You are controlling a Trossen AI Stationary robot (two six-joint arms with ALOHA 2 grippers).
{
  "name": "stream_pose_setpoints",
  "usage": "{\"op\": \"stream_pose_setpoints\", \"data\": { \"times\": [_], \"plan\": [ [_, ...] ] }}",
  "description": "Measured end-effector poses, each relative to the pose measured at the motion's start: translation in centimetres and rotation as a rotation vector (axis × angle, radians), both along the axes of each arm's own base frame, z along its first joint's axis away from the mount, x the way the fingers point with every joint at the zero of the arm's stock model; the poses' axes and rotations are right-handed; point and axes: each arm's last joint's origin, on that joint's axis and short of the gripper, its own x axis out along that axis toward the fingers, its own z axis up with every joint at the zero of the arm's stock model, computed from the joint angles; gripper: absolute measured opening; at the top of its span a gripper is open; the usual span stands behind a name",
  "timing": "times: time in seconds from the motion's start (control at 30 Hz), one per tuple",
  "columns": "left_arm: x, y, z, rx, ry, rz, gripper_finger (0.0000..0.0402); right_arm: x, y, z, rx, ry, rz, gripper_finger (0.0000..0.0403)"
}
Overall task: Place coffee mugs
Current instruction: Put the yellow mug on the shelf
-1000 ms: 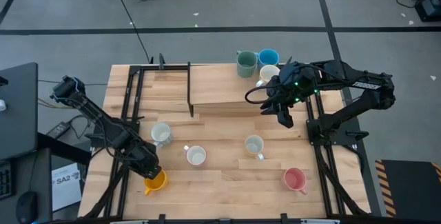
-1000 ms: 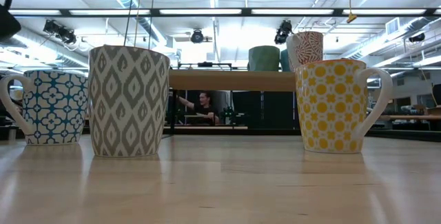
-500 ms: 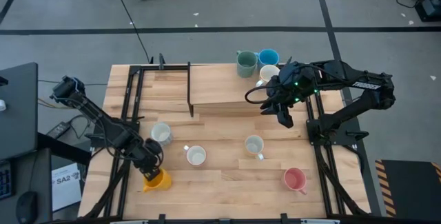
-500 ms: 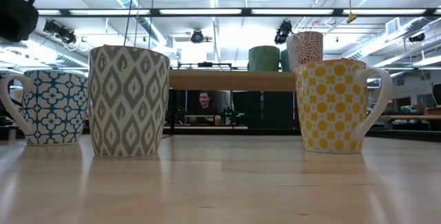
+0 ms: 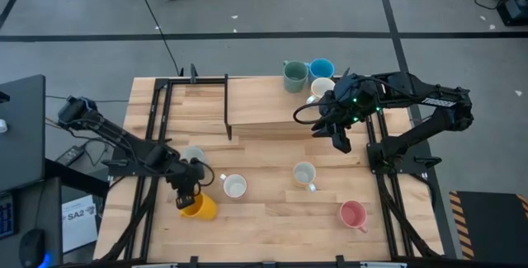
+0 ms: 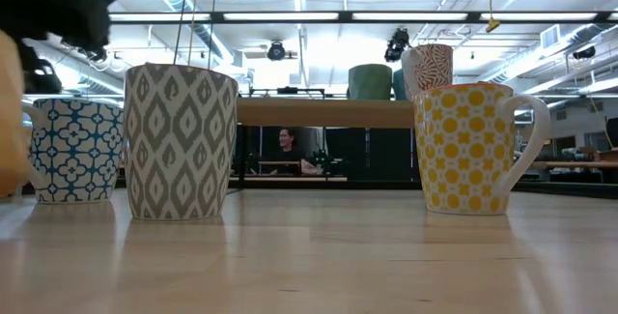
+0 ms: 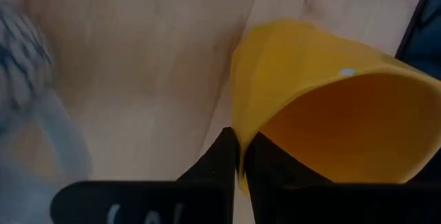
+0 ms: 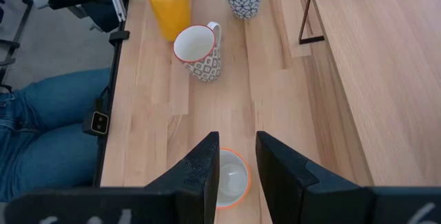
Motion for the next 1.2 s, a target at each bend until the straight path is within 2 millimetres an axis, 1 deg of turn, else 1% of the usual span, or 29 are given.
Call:
{"op": "stream_pose_setpoints", "data": {
  "times": [0.1, 0.3, 0.4, 0.5, 0.6, 0.7, 0.83, 1.0, 1.2],
  "plan": [
    [0.5, 0.6, 1.0, 0.024, -0.030, -0.063, 0.0022, 0.0, 0.0, 0.0, 0.000, 0.000, 0.000, 0.0101],
    [1.0, 1.5, 3.7, 0.117, -0.071, -0.145, 0.0022, 0.0, 0.0, 0.0, 0.000, -0.002, 0.000, 0.0101],
    [1.0, 1.5, 4.7, 0.146, -0.045, -0.173, 0.0022, 0.0, 0.0, 0.0, 0.000, -0.003, 0.000, 0.0101],
    [1.1, 1.1, 5.2, 0.174, 0.022, -0.221, 0.0022, 0.0, 0.0, 0.0, 0.000, -0.004, 0.000, 0.0101],
    [1.8, 0.1, 5.1, 0.211, 0.083, -0.308, 0.0022, 0.1, 0.0, 0.1, 0.000, -0.008, 0.000, 0.0101],
    [2.6, -0.8, 4.6, 0.244, 0.145, -0.388, 0.0022, 0.1, 0.0, 0.1, 0.000, -0.009, 0.000, 0.0101],
    [3.8, -1.9, 3.9, 0.261, 0.168, -0.447, 0.0022, 0.1, 0.0, 0.1, 0.000, -0.009, 0.000, 0.0101],
    [4.6, -2.4, 2.9, 0.276, 0.210, -0.469, 0.0023, 0.1, 0.0, 0.1, 0.000, -0.009, 0.000, 0.0101],
    [4.9, -2.5, 2.4, 0.282, 0.233, -0.473, 0.0023, 0.1, 0.0, 0.1, 0.000, -0.010, -0.001, 0.0101]
  ]
}}
